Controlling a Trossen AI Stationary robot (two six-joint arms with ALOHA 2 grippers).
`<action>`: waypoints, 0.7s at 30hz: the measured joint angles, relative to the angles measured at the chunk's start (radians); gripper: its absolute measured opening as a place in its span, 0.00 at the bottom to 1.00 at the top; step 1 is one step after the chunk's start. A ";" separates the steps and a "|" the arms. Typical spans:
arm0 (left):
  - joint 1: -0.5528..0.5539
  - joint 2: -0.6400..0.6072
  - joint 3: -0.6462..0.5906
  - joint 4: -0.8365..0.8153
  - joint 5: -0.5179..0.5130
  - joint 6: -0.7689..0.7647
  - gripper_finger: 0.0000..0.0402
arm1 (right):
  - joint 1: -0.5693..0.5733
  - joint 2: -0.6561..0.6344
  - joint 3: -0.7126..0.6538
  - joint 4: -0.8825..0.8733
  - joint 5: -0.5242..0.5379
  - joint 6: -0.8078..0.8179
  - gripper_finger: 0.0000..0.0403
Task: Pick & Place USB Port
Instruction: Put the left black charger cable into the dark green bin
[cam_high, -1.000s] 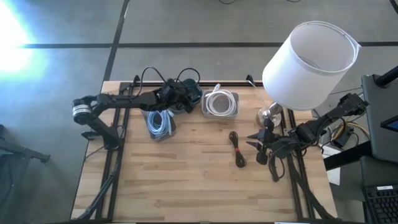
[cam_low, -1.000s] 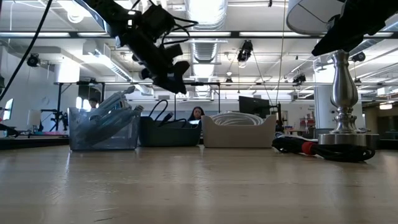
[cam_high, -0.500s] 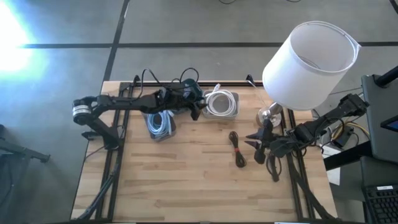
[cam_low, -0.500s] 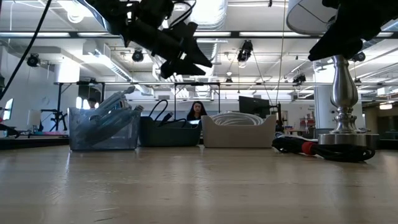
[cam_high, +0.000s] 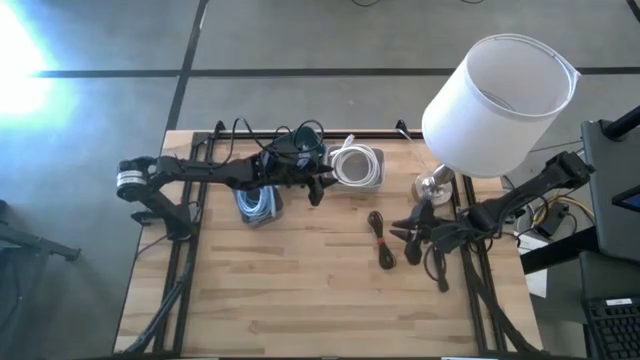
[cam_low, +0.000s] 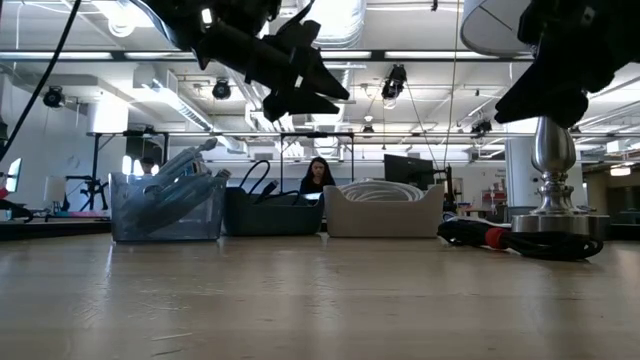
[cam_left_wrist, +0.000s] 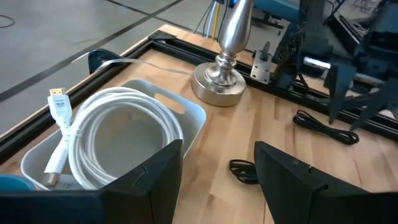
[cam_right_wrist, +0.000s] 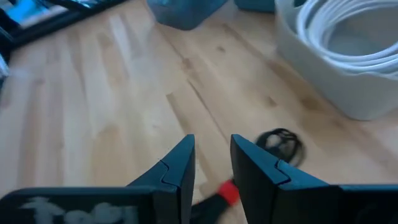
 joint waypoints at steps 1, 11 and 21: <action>0.000 0.000 0.000 0.000 0.000 0.000 0.50 | 0.000 0.004 -0.018 0.042 -0.004 0.000 0.25; 0.000 0.000 0.000 0.017 -0.002 0.004 0.50 | -0.060 0.191 -0.109 0.277 -0.063 0.020 0.25; 0.000 0.000 0.000 0.019 -0.002 0.006 0.50 | -0.165 0.419 0.018 0.165 -0.105 0.118 0.26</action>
